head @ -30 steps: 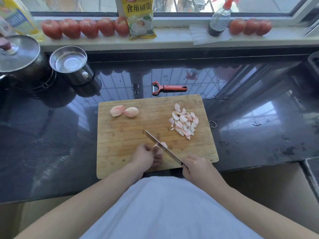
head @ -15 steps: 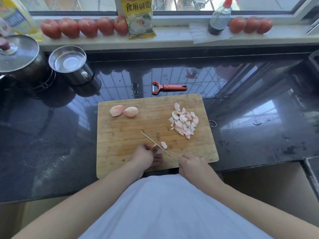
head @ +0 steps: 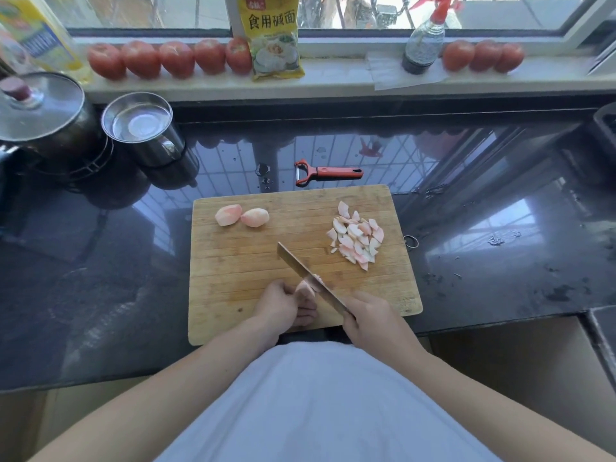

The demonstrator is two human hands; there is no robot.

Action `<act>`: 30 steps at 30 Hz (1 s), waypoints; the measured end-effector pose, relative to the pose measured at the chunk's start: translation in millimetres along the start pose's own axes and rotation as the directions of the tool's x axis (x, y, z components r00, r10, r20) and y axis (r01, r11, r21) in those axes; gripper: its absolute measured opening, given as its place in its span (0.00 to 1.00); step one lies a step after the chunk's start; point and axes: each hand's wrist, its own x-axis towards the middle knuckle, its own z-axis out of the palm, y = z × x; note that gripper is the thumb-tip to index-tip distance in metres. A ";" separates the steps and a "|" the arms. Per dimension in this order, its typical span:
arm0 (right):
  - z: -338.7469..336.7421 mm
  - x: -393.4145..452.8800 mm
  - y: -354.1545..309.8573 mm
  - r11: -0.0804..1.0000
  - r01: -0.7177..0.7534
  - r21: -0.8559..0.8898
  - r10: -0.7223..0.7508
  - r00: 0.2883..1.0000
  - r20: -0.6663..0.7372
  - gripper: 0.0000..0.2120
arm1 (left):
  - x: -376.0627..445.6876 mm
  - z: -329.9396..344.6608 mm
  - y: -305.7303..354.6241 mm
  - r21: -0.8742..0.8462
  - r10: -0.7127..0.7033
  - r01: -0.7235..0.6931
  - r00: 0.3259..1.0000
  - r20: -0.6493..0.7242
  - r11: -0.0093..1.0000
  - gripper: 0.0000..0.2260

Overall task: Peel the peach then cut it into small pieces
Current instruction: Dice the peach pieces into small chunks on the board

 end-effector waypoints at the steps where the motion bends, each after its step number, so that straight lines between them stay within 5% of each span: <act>1: -1.1 -3.4 2.3 1.000 0.003 -0.015 -0.003 1.000 -0.007 0.07 | 0.2 0.8 0.3 -0.002 -0.002 0.002 1.000 0.003 1.000 0.12; 14: -15.0 -23.7 4.4 0.998 -0.024 -0.051 0.026 0.999 0.037 0.04 | -1.3 6.1 2.0 -0.051 -0.018 0.018 1.000 -0.012 0.999 0.11; 24: -13.8 -23.9 10.4 0.986 0.018 -0.167 -0.007 0.998 0.066 0.13 | -3.9 5.2 6.7 -0.058 0.014 -0.013 1.000 0.008 0.998 0.09; 30: -2.4 -13.4 10.9 0.978 0.020 -0.209 0.003 0.994 0.112 0.12 | -0.1 6.6 8.3 -0.029 0.003 -0.003 1.000 0.012 1.000 0.17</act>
